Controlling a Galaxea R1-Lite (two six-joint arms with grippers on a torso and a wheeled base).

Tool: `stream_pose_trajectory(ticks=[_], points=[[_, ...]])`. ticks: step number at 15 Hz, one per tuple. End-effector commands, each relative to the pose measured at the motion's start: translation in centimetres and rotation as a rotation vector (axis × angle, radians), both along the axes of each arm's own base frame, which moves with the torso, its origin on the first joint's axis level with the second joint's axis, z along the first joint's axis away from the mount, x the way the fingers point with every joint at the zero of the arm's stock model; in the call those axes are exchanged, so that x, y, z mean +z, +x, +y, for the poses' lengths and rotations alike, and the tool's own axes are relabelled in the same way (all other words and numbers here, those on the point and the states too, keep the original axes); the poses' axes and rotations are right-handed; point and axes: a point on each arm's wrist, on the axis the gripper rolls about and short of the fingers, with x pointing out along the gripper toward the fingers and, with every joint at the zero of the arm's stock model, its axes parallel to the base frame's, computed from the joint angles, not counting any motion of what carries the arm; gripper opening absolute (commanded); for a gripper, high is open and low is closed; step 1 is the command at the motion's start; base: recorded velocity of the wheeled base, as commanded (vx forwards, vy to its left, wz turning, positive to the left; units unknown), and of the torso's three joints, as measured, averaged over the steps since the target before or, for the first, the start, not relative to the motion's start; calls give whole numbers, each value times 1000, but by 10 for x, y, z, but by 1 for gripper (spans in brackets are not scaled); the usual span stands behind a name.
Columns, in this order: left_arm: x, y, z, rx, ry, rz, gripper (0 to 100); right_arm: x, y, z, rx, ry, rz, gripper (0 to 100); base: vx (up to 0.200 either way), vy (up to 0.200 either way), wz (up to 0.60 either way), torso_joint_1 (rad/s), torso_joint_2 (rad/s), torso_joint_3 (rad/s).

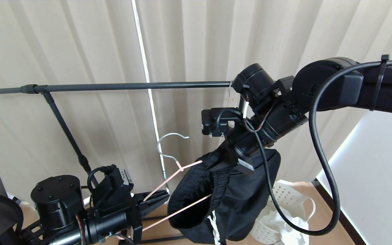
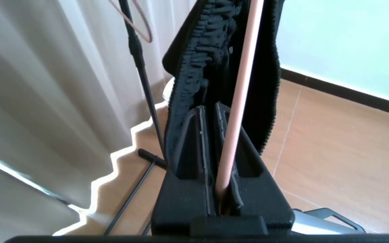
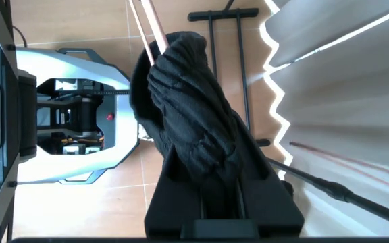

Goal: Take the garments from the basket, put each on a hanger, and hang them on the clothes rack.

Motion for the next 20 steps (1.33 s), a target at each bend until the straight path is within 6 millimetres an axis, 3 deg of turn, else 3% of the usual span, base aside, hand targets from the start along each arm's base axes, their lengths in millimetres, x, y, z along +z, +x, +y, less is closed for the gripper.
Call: stream_pose_trajectory(ticks=[1,8,9,11,17,20], points=[[0,0,0,-1,0,0,0,2,-1,-1,0,4,-4,0,0,0,0,0,0,0],[-1,0,0,2,-1,6,0,7,-6,-5,0,6,-6,0,0,0,0,0,0,0],[-1,0,0,2,1,9,100,7,-6,-5,0,6,-6,0,0,0,0,0,0,0],[-1,1,0,2,-3,8,100,9,-8,-6,0,10,-11,0,0,0,0,0,0,0],[4,7,0,28,-71,56,100,14,-38,-35,-15,-13,20,0,0,0,0,0,0,0],[7,13,6,49,-100,65,100,12,-36,-49,-54,-20,32,0,0,0,0,0,0,0]])
